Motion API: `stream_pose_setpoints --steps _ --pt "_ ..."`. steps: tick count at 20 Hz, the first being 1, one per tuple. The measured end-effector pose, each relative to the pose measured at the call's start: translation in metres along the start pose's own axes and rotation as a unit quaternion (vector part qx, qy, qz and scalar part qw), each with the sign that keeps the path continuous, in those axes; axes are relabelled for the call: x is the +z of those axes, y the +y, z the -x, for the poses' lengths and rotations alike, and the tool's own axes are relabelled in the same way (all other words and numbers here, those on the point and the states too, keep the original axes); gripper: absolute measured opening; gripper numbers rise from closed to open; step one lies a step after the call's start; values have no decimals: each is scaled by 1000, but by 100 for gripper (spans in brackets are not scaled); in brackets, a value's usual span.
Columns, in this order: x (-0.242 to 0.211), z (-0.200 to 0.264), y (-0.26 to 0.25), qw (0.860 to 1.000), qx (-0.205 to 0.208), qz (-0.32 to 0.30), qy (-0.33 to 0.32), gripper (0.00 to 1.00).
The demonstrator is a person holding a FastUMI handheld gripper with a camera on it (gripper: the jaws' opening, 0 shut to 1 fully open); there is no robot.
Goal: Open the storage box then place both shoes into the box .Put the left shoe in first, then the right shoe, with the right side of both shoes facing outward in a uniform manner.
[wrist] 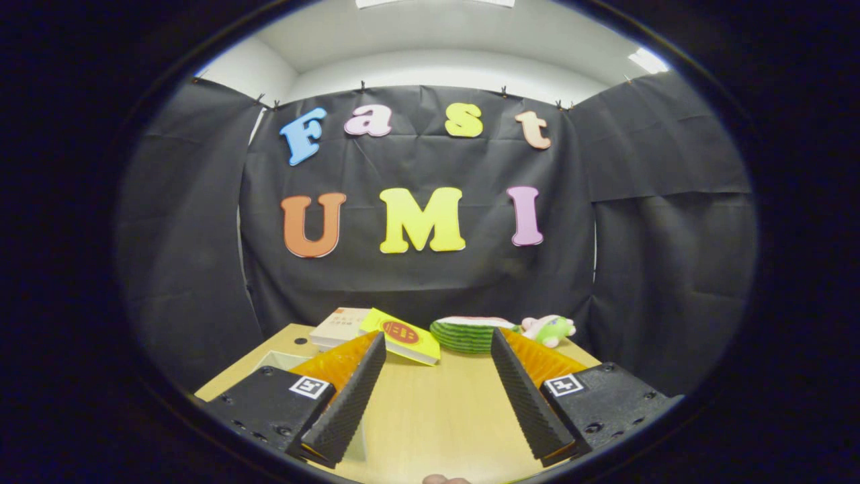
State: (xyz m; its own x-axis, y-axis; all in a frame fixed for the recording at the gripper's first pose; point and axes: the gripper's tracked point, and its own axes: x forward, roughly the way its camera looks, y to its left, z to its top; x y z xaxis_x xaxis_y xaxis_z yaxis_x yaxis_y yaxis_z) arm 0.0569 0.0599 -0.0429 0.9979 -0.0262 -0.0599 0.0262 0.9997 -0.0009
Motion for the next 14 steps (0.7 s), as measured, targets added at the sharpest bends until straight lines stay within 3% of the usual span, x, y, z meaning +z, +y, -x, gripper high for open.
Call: stream_pose_setpoints --steps 7,14 --pt "-3 -4 -31 1000 -9 -17 -9 100" --pt "-16 -5 -28 1000 5 -5 4 100"
